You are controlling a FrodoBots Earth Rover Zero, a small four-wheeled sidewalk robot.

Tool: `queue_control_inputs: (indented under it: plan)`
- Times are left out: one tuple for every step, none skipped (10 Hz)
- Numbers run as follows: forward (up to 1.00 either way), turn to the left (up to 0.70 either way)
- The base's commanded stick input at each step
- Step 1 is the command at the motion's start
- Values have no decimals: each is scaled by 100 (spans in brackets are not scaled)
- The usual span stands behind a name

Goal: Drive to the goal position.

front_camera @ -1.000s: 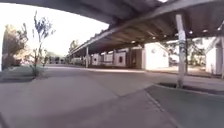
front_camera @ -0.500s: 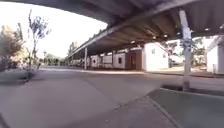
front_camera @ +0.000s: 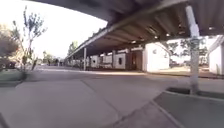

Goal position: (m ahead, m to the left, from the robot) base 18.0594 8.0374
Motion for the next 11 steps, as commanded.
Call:
queue_control_inputs:
  plan:
    - [70,0]
    - [70,0]
    - [70,0]
    - [70,0]
    - [70,0]
    - [70,0]
    - [70,0]
    - [70,0]
    - [70,0]
    - [70,0]
    - [70,0]
